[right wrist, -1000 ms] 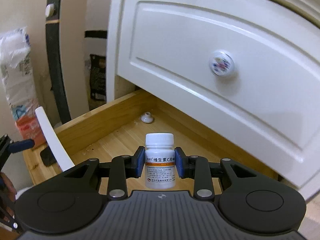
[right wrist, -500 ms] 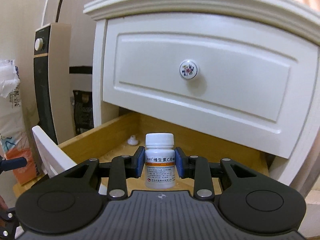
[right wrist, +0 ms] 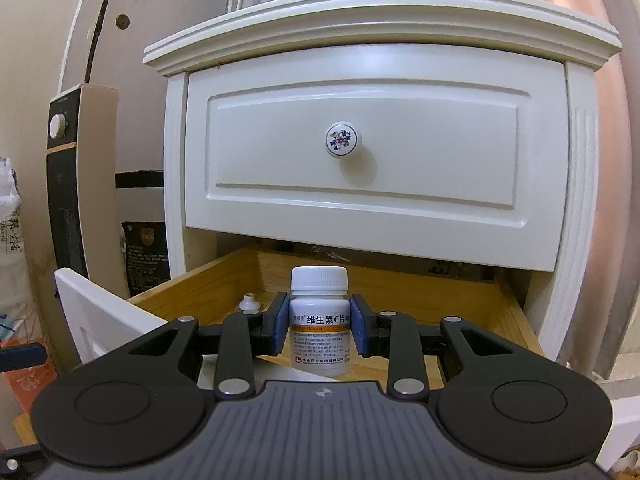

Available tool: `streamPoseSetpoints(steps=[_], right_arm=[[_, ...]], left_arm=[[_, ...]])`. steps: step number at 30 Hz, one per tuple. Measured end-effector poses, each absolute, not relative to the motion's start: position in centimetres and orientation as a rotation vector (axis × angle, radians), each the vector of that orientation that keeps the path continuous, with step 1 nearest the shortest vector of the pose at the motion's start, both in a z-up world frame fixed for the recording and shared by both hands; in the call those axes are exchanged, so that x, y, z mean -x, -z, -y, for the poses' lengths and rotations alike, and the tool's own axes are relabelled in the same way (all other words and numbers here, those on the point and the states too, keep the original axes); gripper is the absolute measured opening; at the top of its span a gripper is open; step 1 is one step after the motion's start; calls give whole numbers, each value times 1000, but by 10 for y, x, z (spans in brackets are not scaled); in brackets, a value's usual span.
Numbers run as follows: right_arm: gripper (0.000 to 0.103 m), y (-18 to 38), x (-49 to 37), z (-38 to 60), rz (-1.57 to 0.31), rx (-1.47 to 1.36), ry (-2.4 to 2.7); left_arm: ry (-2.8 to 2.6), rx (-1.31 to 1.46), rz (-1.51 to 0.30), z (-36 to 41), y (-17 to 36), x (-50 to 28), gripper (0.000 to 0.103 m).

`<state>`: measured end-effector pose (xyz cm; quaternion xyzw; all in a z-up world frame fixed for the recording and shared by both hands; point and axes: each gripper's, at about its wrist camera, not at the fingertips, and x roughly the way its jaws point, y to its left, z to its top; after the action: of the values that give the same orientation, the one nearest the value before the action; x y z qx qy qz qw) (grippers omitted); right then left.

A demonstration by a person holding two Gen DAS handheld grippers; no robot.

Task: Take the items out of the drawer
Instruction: 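Lift the bottle up and out of the drawer with the right tool, then carry the bottle with the right tool to the wooden table of bottles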

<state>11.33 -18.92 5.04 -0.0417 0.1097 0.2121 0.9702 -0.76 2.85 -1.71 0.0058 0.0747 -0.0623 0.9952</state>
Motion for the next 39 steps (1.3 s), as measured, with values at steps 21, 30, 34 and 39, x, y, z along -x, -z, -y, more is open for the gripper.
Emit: streamPoseSetpoints(steps=[21, 30, 34, 39], right_arm=[[32, -43, -87, 208, -166, 13, -396], [32, -43, -88, 209, -156, 1, -387], [32, -47, -83, 213, -137, -8, -371], [32, -51, -73, 220, -115, -16, -347]], left_arm=[[165, -20, -146, -21, 16, 17, 103], [157, -8, -143, -22, 15, 22, 103], [162, -11, -142, -21, 16, 25, 103], [173, -13, -150, -18, 17, 25, 103]])
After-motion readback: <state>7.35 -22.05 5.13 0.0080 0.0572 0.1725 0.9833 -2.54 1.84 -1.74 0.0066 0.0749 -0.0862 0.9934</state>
